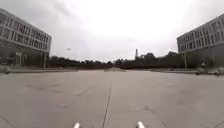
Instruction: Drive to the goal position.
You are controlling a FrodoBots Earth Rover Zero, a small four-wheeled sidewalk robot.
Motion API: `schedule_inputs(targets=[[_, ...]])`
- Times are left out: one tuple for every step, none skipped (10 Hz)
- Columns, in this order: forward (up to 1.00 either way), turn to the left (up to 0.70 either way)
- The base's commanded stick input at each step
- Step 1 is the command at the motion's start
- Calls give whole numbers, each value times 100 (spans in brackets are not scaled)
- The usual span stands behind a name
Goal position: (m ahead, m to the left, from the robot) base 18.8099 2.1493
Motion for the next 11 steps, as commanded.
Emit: schedule_inputs(targets=[[50, 0], [50, 0], [50, 0], [50, 0], [50, 0], [50, 0], [50, 0], [50, 0], [50, 0], [50, 0], [50, 0]])
